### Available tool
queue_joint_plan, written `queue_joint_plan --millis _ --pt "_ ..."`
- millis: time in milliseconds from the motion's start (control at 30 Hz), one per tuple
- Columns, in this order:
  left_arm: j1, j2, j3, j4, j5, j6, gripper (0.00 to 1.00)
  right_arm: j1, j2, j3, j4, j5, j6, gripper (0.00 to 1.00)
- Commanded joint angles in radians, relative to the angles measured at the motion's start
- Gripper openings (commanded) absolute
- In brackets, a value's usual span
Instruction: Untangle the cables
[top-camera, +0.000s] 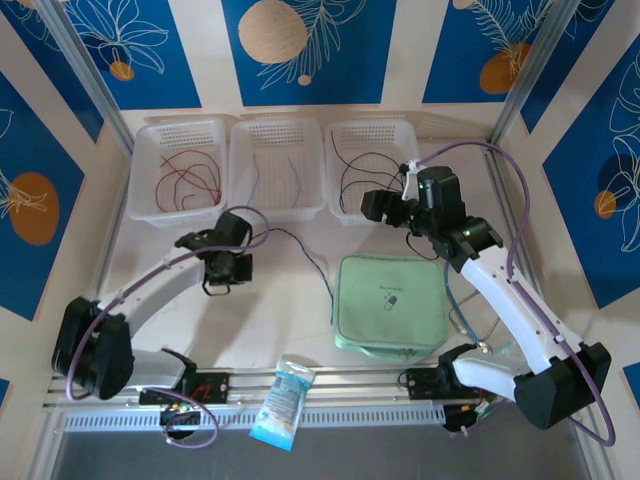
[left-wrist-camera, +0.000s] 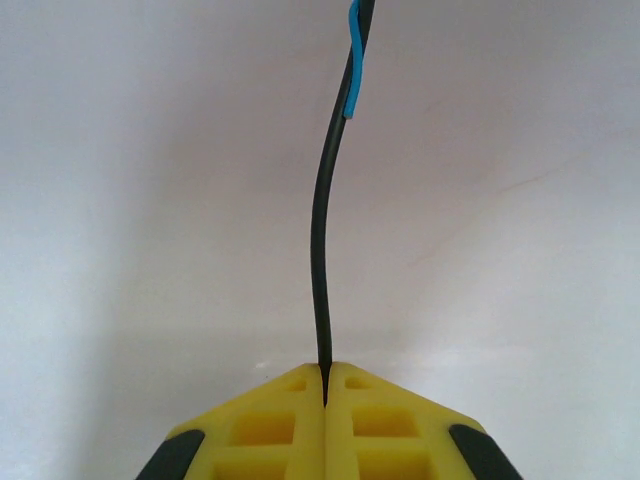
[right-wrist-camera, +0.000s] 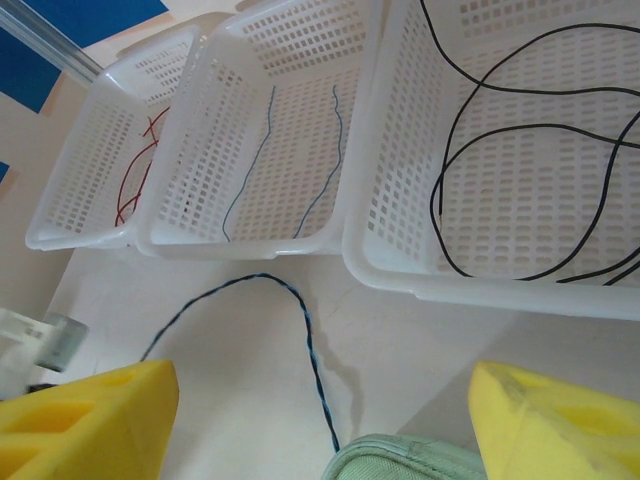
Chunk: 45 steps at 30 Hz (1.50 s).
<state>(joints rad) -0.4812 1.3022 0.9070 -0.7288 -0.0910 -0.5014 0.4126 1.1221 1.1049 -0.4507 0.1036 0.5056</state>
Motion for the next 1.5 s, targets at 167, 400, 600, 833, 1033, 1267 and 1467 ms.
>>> queue_joint_plan --millis 167,400,600,833,1033,1267,1467 --pt "-0.01 -0.167 0.194 -0.121 0.085 0.267 0.0 0.041 -0.026 -0.038 0.1 -0.022 -0.059 0.76" --pt "-0.01 -0.233 0.333 -0.071 0.196 0.421 0.0 0.074 -0.06 -0.102 0.299 -0.182 -0.227 0.75" --pt "-0.01 -0.153 0.497 -0.151 0.328 0.501 0.0 0.17 -0.077 -0.206 0.531 -0.356 -0.608 0.76" --pt "-0.01 -0.125 0.544 -0.093 0.441 0.514 0.0 0.224 -0.007 -0.143 0.455 -0.488 -1.009 0.75" --pt "-0.01 -0.14 0.531 -0.086 0.484 0.585 0.0 0.207 0.096 0.047 0.28 -0.56 -1.129 0.73" --pt "-0.011 -0.189 0.486 -0.063 0.493 0.652 0.0 0.196 0.252 0.33 -0.042 -0.608 -1.249 0.62" --pt "-0.013 -0.195 0.486 -0.071 0.506 0.645 0.0 0.216 0.344 0.483 -0.207 -0.578 -1.303 0.42"
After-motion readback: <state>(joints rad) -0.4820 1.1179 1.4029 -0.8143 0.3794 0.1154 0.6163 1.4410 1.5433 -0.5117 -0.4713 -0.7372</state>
